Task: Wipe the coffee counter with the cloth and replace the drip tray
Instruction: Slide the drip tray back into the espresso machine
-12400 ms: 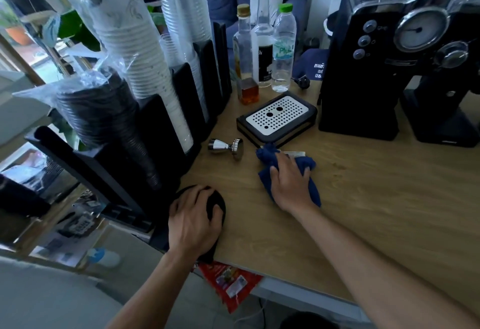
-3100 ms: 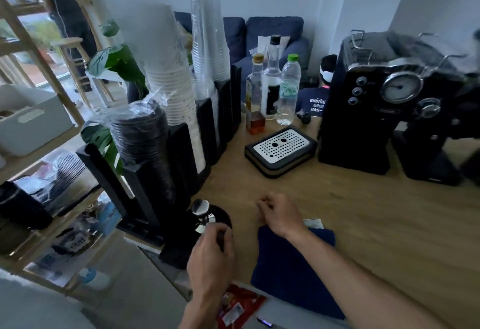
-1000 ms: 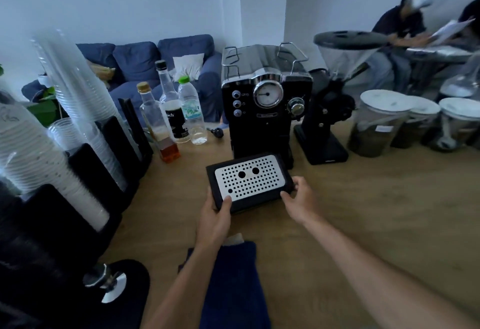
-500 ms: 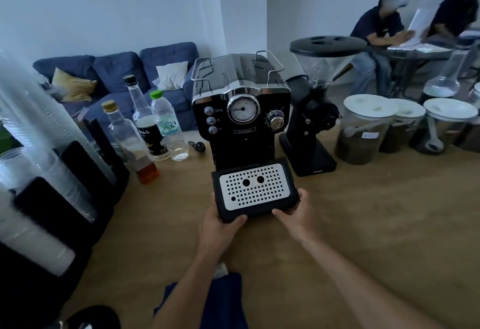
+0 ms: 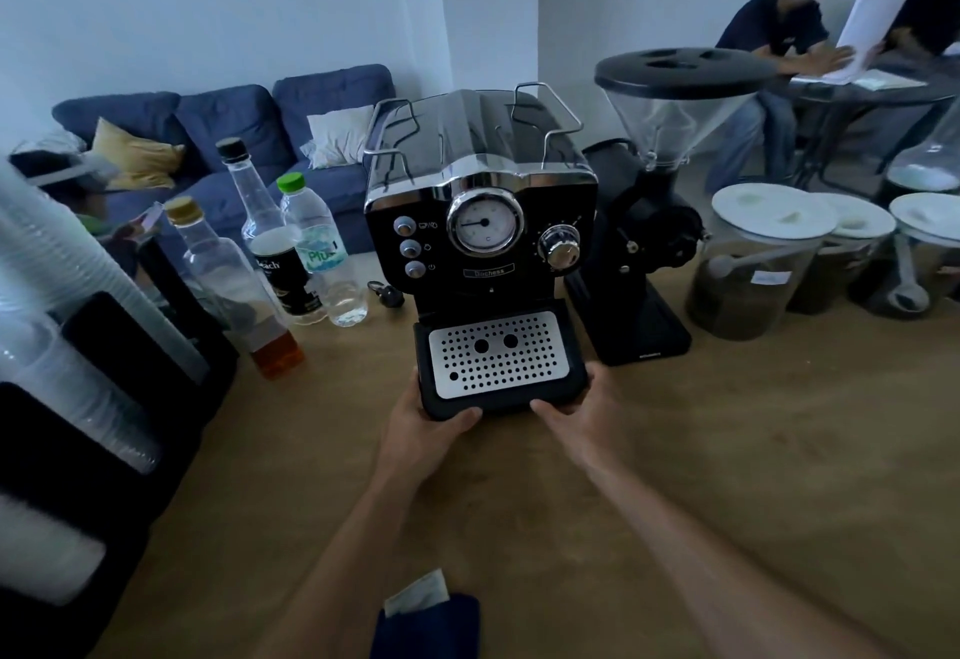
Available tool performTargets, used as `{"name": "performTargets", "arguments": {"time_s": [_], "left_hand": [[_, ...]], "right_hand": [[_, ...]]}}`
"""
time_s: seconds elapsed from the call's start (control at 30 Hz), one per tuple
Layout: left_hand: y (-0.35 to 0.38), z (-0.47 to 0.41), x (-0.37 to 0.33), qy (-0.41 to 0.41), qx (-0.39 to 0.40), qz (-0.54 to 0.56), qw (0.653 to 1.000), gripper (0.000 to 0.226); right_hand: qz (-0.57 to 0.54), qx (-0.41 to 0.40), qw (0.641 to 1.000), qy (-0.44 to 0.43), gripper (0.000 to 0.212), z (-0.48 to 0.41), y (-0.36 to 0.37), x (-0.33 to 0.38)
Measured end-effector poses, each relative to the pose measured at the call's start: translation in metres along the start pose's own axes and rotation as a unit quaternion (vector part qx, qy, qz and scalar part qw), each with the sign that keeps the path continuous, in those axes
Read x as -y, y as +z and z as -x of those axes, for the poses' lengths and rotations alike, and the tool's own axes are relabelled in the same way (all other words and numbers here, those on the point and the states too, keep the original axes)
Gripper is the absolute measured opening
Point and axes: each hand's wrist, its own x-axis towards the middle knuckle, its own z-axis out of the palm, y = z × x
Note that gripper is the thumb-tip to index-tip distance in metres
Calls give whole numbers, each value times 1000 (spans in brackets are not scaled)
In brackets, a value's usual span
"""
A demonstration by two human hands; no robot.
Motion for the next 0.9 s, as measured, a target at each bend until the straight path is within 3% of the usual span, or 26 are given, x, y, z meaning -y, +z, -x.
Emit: {"name": "performTargets", "arguments": {"time_s": [0.33,0.63,0.73,0.9], "left_hand": [[-9,-27,-10,-55,13,-62,996,80],[-10,-40,-13,-80,19,-54,995,80],[-6,-30,-17,-75,6,-50,996,79],[2,-9,-15,-69,-47,-48,995,95]], "right_hand": [[37,-22,999,-1,77,-13,8,10],[38,-16,999,2,83,-16,6,20],[47,8,999,18,83,-13,2,25],[50,35,998,24,85,-2,-5,35]]}}
